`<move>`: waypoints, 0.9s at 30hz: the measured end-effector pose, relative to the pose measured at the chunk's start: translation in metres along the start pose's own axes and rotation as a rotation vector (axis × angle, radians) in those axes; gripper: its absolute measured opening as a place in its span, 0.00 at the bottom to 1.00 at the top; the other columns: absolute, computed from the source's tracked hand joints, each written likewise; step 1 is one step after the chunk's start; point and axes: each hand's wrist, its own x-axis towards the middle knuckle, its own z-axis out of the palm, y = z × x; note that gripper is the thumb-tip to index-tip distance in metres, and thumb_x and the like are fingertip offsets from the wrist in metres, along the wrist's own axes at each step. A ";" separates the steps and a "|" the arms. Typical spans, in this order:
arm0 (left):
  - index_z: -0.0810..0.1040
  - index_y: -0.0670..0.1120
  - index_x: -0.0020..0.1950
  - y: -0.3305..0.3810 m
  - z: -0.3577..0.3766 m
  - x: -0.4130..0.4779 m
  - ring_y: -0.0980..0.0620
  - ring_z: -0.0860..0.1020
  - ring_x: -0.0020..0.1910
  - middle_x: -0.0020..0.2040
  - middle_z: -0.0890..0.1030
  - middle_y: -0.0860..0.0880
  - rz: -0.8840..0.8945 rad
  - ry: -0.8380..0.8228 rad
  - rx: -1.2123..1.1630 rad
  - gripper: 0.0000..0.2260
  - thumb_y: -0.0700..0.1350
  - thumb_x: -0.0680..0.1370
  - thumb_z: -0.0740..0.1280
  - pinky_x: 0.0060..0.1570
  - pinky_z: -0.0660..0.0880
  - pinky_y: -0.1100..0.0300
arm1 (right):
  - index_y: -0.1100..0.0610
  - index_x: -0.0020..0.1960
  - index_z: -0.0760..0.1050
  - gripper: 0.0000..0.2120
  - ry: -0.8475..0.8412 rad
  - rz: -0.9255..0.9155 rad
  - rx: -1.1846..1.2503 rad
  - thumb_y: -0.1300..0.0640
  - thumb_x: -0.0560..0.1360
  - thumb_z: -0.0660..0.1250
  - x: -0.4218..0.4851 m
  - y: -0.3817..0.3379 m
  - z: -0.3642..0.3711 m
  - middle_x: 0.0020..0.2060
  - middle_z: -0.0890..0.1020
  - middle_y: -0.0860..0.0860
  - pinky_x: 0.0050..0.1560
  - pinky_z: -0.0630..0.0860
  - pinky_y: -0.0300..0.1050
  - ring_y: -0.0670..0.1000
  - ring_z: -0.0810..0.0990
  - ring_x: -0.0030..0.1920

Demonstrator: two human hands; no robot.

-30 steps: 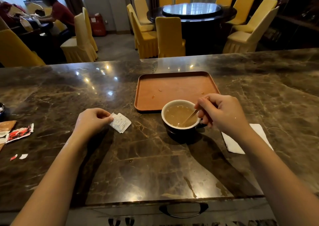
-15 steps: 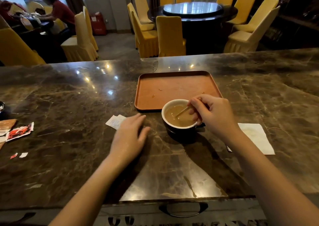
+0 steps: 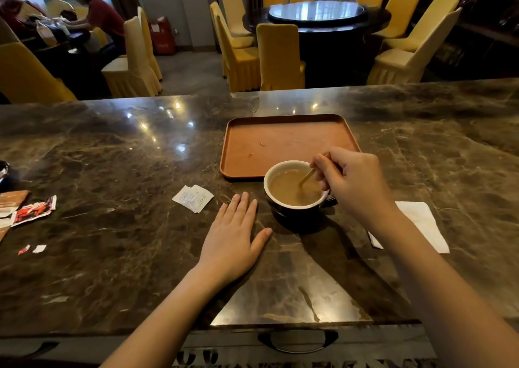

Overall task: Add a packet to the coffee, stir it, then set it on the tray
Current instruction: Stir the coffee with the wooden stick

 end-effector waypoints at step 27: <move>0.43 0.51 0.74 -0.001 0.005 0.000 0.57 0.36 0.70 0.74 0.42 0.51 -0.006 0.026 0.003 0.34 0.67 0.72 0.36 0.68 0.34 0.59 | 0.56 0.40 0.80 0.10 -0.111 0.151 0.281 0.57 0.76 0.62 -0.008 -0.003 -0.009 0.29 0.81 0.51 0.26 0.73 0.31 0.46 0.77 0.26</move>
